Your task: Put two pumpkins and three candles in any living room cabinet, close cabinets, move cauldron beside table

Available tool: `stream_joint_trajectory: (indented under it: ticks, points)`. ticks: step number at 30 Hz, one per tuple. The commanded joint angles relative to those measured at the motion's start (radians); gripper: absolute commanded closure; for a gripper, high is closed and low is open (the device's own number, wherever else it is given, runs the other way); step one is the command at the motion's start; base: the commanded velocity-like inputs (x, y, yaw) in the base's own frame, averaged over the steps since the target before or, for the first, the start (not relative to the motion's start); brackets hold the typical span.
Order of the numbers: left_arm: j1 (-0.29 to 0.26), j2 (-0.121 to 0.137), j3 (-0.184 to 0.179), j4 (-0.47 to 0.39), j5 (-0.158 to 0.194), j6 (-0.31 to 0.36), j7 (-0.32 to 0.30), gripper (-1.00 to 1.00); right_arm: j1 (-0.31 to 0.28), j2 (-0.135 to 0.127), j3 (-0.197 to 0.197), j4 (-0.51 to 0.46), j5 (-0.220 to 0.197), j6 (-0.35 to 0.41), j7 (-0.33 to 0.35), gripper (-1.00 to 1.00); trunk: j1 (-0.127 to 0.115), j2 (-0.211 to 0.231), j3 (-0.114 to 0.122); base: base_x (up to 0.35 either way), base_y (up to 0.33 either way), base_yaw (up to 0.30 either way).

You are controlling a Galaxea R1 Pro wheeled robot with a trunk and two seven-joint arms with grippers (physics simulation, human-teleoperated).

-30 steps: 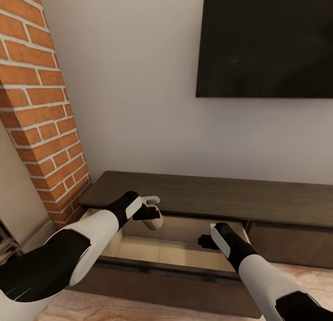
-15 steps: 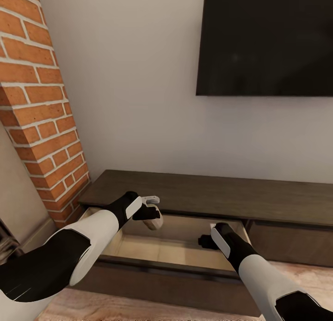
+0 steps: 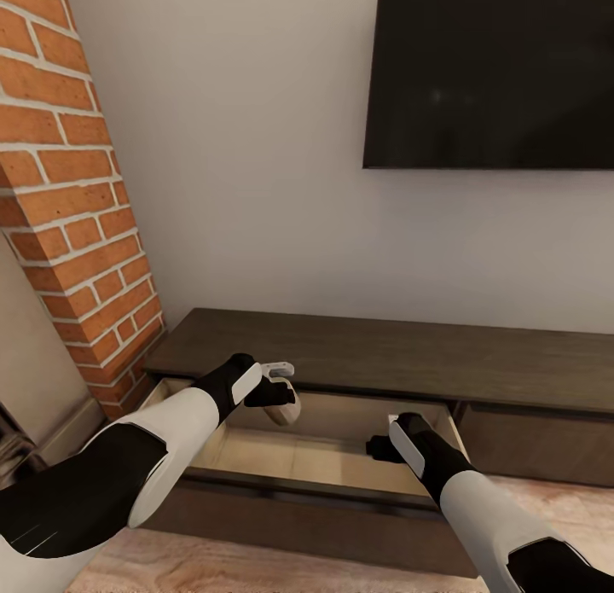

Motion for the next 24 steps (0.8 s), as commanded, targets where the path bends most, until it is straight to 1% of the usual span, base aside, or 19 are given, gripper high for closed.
stream_joint_trajectory:
  ticks: [1,11,15,24]
  points:
    - [-0.001,0.0,-0.004,-0.001,0.009,0.004,0.007,1.0,-0.001,-0.001,0.006,-0.001,-0.011,0.002,-0.009,-1.0,0.0,0.0,-0.003,0.0,0.0,0.0]
    - [-0.001,0.0,-0.004,-0.001,0.009,0.004,0.007,1.0,-0.001,-0.001,0.006,-0.001,-0.011,0.002,-0.009,-1.0,0.0,0.0,-0.019,0.0,0.0,0.0]
    - [-0.001,0.0,-0.004,-0.001,0.009,0.004,0.007,1.0,-0.001,0.006,0.006,0.0,-0.011,0.002,-0.009,-1.0,0.0,0.0,-0.025,0.0,0.0,0.0]
    - [-0.001,0.0,-0.004,-0.001,0.009,0.004,0.007,1.0,-0.001,0.008,0.006,0.0,-0.011,0.002,-0.009,-1.0,0.0,0.0,-0.038,0.0,0.0,0.0]
